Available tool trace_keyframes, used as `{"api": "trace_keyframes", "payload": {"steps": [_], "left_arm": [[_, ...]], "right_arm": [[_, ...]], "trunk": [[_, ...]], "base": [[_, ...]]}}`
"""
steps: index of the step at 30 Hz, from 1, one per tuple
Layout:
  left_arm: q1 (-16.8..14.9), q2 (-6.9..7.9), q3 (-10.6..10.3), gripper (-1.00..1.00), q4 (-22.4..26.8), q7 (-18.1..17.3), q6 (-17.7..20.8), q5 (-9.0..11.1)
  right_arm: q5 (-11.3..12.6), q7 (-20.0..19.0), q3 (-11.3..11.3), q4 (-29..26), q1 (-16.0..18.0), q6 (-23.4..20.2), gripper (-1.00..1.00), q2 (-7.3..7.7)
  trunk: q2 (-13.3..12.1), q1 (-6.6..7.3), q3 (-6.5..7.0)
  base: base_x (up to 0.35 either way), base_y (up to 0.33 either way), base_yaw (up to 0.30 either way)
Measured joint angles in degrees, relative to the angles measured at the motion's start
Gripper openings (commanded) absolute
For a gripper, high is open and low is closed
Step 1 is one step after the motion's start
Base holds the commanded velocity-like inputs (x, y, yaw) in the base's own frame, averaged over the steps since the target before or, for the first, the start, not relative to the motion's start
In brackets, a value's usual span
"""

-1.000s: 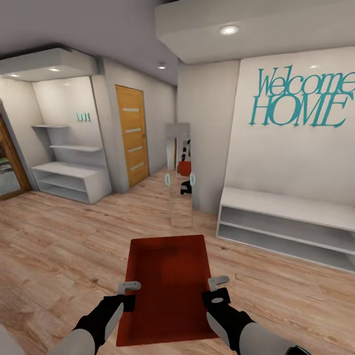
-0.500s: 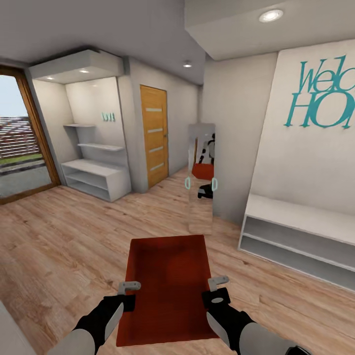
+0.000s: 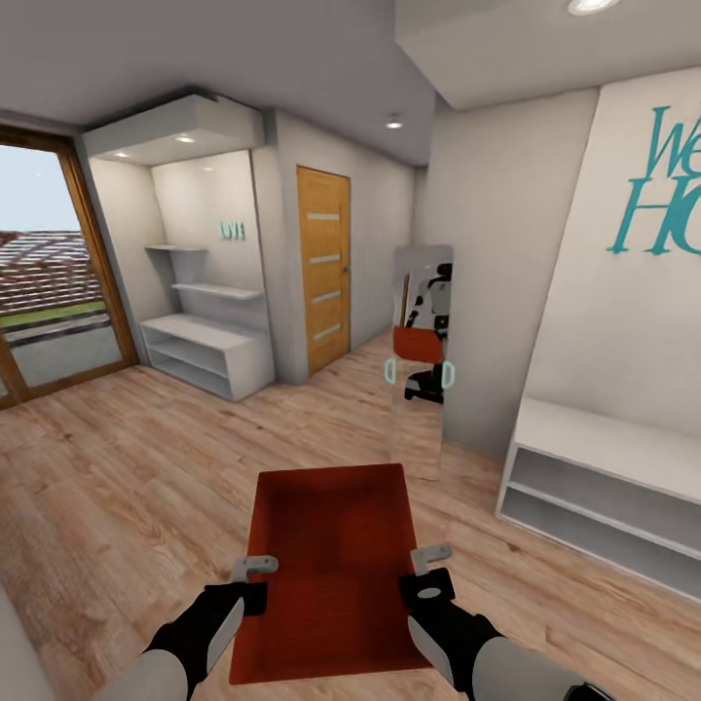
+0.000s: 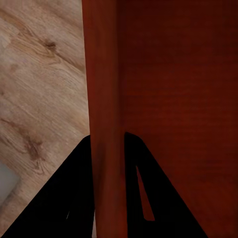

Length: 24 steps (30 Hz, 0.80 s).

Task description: Move the two storage containers from the living room to the garage. In the garage, place one container on the floor and stack the other container on top of it (either order is fine).

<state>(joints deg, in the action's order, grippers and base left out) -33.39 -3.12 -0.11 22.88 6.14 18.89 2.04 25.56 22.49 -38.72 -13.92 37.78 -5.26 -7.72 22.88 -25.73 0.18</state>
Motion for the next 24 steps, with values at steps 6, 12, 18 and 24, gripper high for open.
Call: {"api": "trace_keyframes", "payload": {"steps": [6, 12, 18, 24], "left_arm": [[0.0, 0.00, 0.0, -1.00, 0.0, 0.0, 0.0, 0.0], [0.0, 0.00, 0.0, -1.00, 0.0, 0.0, 0.0, 0.0], [0.0, 0.00, 0.0, -1.00, 0.0, 0.0, 0.0, 0.0], [0.0, 0.01, 0.0, -1.00, 0.0, 0.0, 0.0, 0.0]], "right_arm": [[0.0, 0.0, 0.0, 0.0, 0.0, 0.0, -1.00, 0.00], [0.0, 0.0, 0.0, 0.0, 0.0, 0.0, -1.00, 0.01], [0.0, 0.0, 0.0, 0.0, 0.0, 0.0, -1.00, 0.01], [0.0, 0.0, 0.0, 0.0, 0.0, 0.0, -1.00, 0.00]], "trunk": [[0.0, 0.00, 0.00], [0.0, 0.00, 0.00], [0.0, 0.00, 0.00], [0.0, 0.00, 0.00]], "base": [[0.322, 0.000, 0.000], [0.322, 0.000, 0.000], [0.322, 0.000, 0.001], [0.322, 0.000, 0.157]]}}
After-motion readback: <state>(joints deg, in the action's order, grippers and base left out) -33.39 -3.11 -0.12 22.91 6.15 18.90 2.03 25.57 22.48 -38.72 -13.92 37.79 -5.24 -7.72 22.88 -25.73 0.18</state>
